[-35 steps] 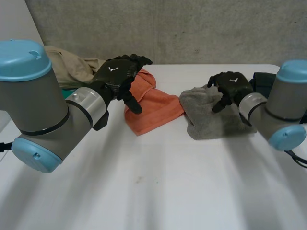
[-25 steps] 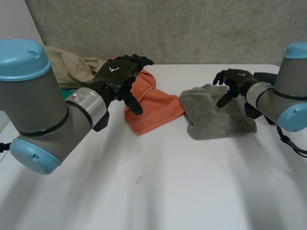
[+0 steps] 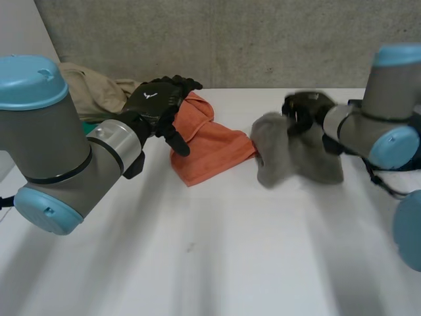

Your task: Fold the laundry.

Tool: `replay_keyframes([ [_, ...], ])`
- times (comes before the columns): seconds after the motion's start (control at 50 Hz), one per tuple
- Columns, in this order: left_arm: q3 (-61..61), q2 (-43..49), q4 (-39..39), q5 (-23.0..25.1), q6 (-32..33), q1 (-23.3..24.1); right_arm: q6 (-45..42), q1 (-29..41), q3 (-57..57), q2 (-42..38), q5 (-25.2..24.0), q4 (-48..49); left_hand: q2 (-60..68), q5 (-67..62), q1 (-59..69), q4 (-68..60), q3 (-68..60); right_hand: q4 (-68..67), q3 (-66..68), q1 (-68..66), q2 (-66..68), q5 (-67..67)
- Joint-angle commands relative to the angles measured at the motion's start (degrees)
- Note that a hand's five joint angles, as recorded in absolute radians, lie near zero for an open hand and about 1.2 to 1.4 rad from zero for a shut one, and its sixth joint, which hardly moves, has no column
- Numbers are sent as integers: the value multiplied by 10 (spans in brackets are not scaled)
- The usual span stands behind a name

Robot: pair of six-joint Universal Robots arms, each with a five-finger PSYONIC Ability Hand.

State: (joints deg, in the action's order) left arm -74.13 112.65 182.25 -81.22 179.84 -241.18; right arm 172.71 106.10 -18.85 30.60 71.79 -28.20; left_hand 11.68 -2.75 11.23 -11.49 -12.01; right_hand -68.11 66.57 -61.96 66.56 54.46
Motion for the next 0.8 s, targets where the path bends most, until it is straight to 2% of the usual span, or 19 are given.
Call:
replay_keyframes([
  [0.02, 22, 39, 14, -6, 1, -21, -29, 26, -138, 201, -18, 26, -17, 28, -12, 15, 20, -119, 134, -180, 134, 155],
  [0.12, 55, 85, 37, -15, -4, -32, -55, 39, -257, 339, -44, 63, -17, 28, -12, 15, 20, -119, 134, -180, 134, 155],
  [0.16, 64, 99, 42, -15, -8, -29, -61, 48, -283, 368, -48, 67, -17, 28, -12, 15, 20, -119, 134, -180, 134, 155],
  [0.24, 87, 138, 50, -12, -22, -1, -82, 65, -339, 435, -60, 68, -17, 28, -12, 15, 20, -119, 134, -180, 134, 155],
  [0.36, 105, 177, 42, -11, -48, 30, -99, 72, -373, 467, -60, 72, -17, 28, -12, 15, 20, -119, 134, -180, 134, 155],
  [0.42, 103, 190, 10, 4, -85, 49, -104, 69, -378, 468, -60, 71, 47, -37, 52, -49, -44, -119, 134, -180, 134, 155],
  [0.48, 101, 199, -23, 32, -122, 67, -106, 71, -381, 470, -59, 69, 51, -40, 55, -53, -48, -119, 134, -180, 134, 155],
  [0.52, 104, 201, -41, 50, -144, 76, -106, 77, -380, 472, -57, 73, 145, -134, 149, -146, -141, -119, 134, -180, 134, 155],
  [0.56, 105, 198, -47, 59, -155, 77, -106, 79, -378, 473, -54, 74, 317, -307, 322, -319, -314, -119, 134, -180, 134, 155],
  [0.58, 108, 194, -49, 62, -163, 77, -106, 79, -376, 472, -52, 75, 585, -574, 589, -587, -582, -119, 134, -180, 134, 155],
  [0.6, 108, 190, -49, 59, -166, 77, -106, 77, -370, 470, -46, 77, 682, -672, 687, -684, -679, -119, 134, -180, 134, 155],
  [0.64, 112, 176, -51, 46, -170, 70, -106, 71, -364, 466, -39, 80, 683, -672, 688, -685, -680, -119, 134, -180, 134, 155],
  [0.74, 119, 74, -43, -43, -151, 25, -128, 43, -343, 430, -17, 103, 683, -672, 688, -685, -680, -119, 134, -180, 134, 155],
  [0.8, 124, 23, -17, -62, -131, 8, -157, 35, -341, 420, -3, 127, 683, -672, 688, -685, -680, -119, 134, -180, 134, 155],
])
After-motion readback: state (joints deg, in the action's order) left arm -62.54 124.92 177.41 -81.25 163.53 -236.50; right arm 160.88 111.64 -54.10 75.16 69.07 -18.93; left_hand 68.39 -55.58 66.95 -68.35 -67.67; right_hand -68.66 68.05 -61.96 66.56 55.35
